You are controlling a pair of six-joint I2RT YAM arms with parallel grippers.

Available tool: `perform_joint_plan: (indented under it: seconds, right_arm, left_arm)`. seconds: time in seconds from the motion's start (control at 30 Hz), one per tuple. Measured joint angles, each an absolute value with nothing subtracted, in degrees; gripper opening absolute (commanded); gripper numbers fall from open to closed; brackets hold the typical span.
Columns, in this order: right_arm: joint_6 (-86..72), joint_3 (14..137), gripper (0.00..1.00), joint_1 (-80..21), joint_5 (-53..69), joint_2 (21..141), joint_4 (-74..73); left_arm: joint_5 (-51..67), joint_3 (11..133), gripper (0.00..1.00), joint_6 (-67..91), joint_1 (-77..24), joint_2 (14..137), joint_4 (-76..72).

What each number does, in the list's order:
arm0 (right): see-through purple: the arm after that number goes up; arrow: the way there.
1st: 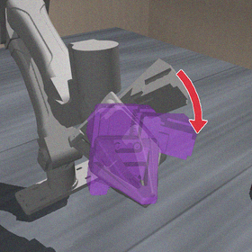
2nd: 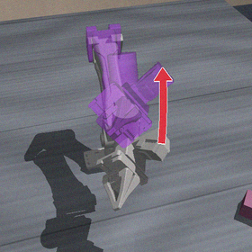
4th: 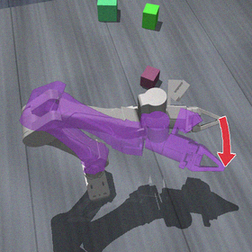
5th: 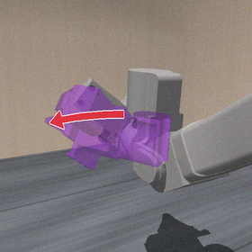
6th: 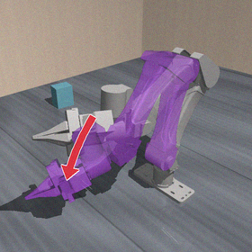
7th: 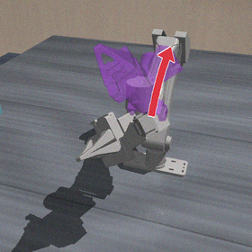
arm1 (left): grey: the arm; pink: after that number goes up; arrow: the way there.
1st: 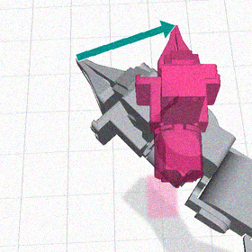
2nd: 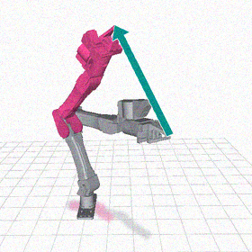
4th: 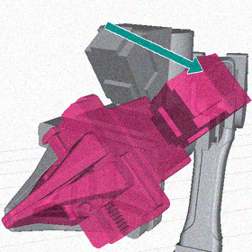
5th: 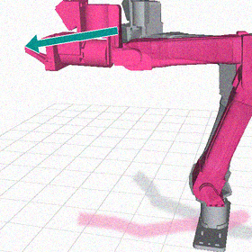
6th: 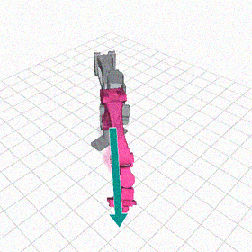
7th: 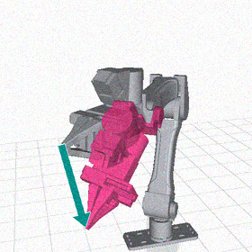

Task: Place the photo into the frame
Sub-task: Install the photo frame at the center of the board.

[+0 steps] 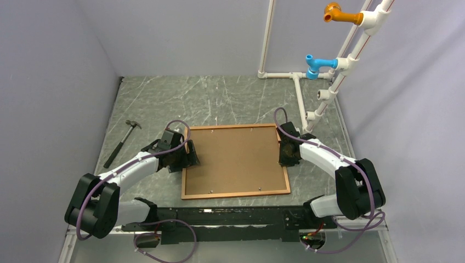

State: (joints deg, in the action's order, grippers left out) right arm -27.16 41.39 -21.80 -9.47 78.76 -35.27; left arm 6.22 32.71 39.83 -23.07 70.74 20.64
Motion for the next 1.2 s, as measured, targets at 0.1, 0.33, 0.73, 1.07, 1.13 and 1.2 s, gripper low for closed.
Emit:
perform_joint_plan:
  seconds: [0.1,0.33,0.73,1.07,1.13,1.2]
  right_arm:
    - [-26.96,41.41,0.0,-21.8,-9.43,78.78,-35.24]
    - [-26.72,41.54,0.56,-21.78,-8.56,78.76,-35.14]
    - [-27.64,42.17,0.52,-22.17,-5.63,80.16,-35.14]
    - [-26.74,43.9,0.04,-21.54,-9.45,81.67,-38.13]
    - [-25.93,44.25,0.07,-21.54,-9.54,82.02,-38.46]
    - [-25.61,44.45,0.18,-21.58,-9.5,82.19,-38.57]
  left_arm:
    - [6.22,32.71,0.85,39.77,-23.07,70.74,20.64]
    - [6.22,32.71,0.85,39.66,-23.07,70.74,20.67]
    - [6.57,32.73,0.84,39.66,-23.07,71.11,20.25]
    - [6.57,32.73,0.84,39.59,-23.07,71.11,20.23]
    - [6.57,32.73,0.84,39.59,-23.07,71.11,20.23]
    - [6.57,32.73,0.84,39.59,-23.07,71.11,20.25]
